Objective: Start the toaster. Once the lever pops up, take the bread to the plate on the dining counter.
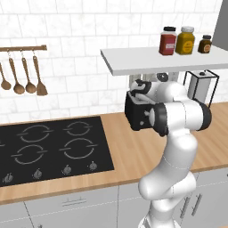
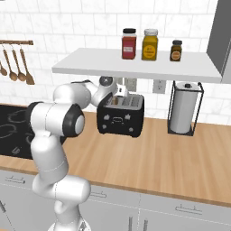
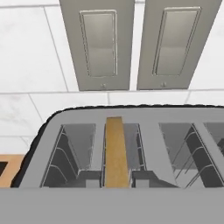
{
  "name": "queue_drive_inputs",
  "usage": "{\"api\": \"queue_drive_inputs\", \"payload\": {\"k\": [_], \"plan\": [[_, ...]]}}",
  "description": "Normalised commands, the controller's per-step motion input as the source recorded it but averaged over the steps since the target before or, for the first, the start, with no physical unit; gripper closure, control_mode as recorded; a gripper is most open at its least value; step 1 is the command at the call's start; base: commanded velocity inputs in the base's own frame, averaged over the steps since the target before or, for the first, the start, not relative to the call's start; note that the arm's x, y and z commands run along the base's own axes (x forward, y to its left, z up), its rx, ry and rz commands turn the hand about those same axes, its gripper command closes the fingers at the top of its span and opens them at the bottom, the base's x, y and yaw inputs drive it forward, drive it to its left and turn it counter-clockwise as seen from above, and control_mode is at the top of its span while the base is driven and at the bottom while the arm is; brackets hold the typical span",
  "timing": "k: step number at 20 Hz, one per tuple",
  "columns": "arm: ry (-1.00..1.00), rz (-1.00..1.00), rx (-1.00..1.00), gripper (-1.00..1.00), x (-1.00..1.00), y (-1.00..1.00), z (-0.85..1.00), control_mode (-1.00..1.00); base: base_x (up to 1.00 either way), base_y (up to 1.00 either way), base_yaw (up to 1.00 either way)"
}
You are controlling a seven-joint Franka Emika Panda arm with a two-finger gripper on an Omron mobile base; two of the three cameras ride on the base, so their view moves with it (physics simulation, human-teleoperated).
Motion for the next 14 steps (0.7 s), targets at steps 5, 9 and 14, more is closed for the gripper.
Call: {"api": "queue_drive_inputs", "payload": {"k": [5,9,14], "plan": [[-0.09,0.0,0.02,1.0,-0.07,0.0,0.14,-1.0,0.0,0.0,0.0],[-0.08,0.0,0.03,1.0,-0.04,0.0,0.08,-1.0,0.0,0.0,0.0],[-0.06,0.0,0.01,1.0,0.0,0.0,0.01,-1.0,0.0,0.0,0.0]]}}
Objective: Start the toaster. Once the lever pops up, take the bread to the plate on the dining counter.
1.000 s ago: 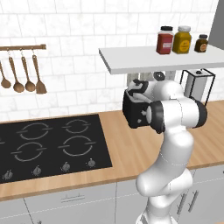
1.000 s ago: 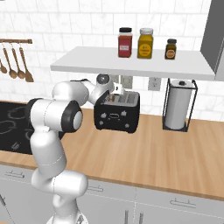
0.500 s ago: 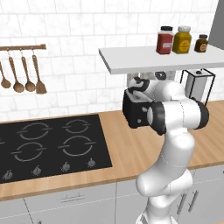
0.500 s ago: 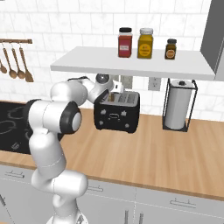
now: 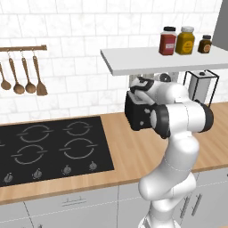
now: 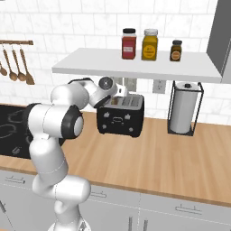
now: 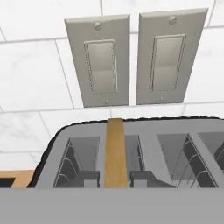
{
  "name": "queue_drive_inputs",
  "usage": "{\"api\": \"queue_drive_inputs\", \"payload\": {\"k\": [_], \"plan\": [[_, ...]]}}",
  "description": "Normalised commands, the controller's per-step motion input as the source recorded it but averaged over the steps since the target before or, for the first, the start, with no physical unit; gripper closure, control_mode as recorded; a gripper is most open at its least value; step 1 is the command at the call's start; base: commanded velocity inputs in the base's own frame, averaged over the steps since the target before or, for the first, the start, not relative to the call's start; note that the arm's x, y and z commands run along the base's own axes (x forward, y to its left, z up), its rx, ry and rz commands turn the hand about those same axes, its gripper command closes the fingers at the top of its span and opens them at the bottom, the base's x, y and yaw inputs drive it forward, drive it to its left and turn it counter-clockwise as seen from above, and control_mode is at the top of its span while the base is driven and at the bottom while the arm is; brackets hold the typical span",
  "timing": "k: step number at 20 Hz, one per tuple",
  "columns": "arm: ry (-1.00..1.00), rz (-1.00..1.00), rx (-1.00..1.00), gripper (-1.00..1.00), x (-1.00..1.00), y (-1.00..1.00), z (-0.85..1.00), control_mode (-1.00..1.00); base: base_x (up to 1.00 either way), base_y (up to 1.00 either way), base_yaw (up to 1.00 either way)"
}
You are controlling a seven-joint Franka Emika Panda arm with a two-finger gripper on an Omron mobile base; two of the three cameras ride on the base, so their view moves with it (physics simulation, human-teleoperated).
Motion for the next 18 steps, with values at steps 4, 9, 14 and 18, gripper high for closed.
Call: {"api": "queue_drive_inputs", "payload": {"k": [4,9,14,18], "plan": [[-0.06,0.0,0.0,1.0,0.0,0.0,0.16,-1.0,0.0,0.0,0.0],[-0.04,0.0,-0.01,1.0,0.0,0.0,0.35,-1.0,0.0,0.0,0.0],[-0.01,0.0,-0.08,1.0,-0.1,0.07,0.25,-1.0,0.0,0.0,0.0],[0.0,0.0,-0.08,1.0,-0.12,0.07,0.18,-1.0,0.0,0.0,0.0]]}}
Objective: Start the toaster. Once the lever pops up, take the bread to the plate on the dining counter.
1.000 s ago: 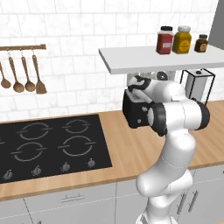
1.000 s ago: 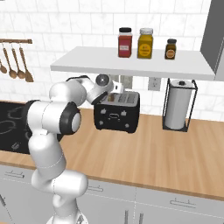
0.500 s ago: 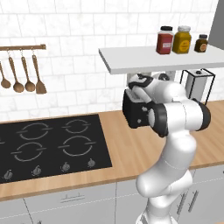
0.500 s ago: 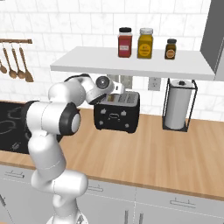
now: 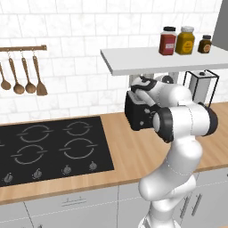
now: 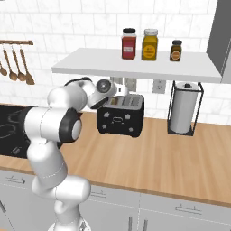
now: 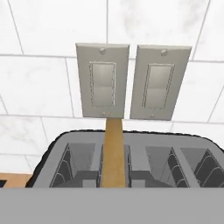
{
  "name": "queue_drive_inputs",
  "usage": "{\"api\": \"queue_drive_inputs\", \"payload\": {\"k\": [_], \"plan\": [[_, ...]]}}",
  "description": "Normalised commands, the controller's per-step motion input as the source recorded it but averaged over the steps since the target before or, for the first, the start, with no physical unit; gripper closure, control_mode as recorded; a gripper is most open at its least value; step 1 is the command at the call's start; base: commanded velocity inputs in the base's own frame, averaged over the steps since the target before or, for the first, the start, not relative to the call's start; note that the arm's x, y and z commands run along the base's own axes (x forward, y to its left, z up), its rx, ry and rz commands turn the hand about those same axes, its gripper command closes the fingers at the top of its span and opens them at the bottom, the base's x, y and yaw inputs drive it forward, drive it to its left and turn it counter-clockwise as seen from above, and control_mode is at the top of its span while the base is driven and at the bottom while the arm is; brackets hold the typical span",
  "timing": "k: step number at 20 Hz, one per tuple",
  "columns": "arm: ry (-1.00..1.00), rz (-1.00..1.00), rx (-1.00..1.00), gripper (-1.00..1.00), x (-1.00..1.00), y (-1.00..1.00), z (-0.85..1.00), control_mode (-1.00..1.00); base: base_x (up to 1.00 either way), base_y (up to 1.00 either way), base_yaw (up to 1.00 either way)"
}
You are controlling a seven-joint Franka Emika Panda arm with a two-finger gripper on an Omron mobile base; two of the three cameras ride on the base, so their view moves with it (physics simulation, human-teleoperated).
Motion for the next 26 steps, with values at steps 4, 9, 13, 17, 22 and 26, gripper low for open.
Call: {"api": "queue_drive_inputs", "payload": {"k": [4,9,13,17,22,26], "plan": [[-0.02,0.0,-0.03,1.0,-0.19,0.08,0.23,-1.0,0.0,0.0,0.0],[-0.07,0.0,0.0,1.0,-0.21,0.08,0.22,-1.0,0.0,0.0,0.0],[-0.07,0.0,0.01,1.0,-0.3,0.0,0.14,-1.0,0.0,0.0,0.0],[-0.04,0.0,0.03,1.0,-0.35,0.0,0.04,-1.0,0.0,0.0,0.0],[-0.09,0.0,0.05,1.0,-0.38,0.0,0.17,-1.0,0.0,0.0,0.0],[-0.05,-0.01,0.07,1.0,-0.38,0.0,0.24,-1.0,0.0,0.0,0.0]]}}
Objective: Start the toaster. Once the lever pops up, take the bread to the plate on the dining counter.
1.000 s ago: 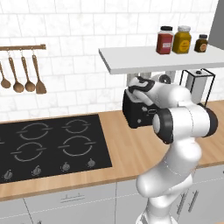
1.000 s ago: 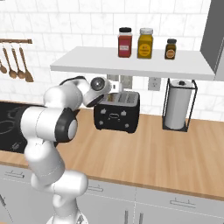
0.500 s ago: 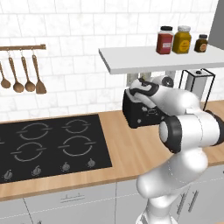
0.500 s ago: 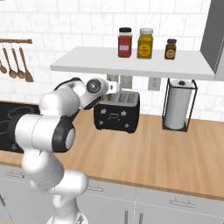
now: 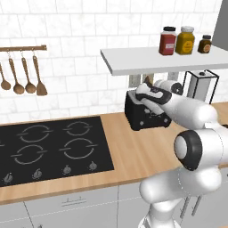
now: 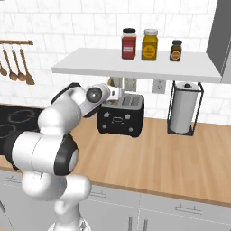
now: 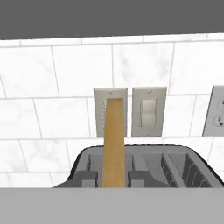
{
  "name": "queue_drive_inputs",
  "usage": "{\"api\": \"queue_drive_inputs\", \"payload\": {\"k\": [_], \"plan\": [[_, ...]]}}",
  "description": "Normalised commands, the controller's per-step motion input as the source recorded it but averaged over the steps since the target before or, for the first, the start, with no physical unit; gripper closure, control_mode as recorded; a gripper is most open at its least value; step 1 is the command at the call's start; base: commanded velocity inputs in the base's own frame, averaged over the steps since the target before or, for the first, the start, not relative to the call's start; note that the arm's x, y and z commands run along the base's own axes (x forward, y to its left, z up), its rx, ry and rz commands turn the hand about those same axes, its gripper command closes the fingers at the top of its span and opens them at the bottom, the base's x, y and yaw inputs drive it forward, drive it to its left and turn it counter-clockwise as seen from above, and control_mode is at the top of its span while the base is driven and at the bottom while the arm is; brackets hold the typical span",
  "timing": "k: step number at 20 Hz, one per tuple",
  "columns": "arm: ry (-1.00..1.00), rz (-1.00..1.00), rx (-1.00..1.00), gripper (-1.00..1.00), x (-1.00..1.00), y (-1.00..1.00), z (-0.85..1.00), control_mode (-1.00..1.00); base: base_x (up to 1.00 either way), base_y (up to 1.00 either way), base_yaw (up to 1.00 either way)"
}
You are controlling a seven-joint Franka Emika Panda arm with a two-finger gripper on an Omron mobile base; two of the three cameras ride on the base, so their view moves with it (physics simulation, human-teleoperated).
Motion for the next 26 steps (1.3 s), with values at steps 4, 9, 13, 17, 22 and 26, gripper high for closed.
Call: {"api": "queue_drive_inputs", "payload": {"k": [4,9,13,17,22,26], "plan": [[-0.02,0.0,0.04,1.0,-0.53,0.0,0.2,-1.0,0.0,0.0,0.0],[0.0,-0.02,0.01,1.0,-0.68,0.0,0.42,-1.0,0.0,0.0,0.0],[0.0,-0.02,0.02,1.0,-0.71,0.02,0.55,-1.0,0.0,0.0,0.0],[0.11,-0.04,0.0,1.0,-0.77,0.1,0.72,-1.0,0.0,0.0,0.0],[0.28,-0.04,0.0,1.0,-0.7,0.04,0.81,-1.0,0.0,0.0,0.0],[0.35,-0.01,0.02,1.0,-0.81,0.07,0.74,-1.0,0.0,0.0,0.0]]}}
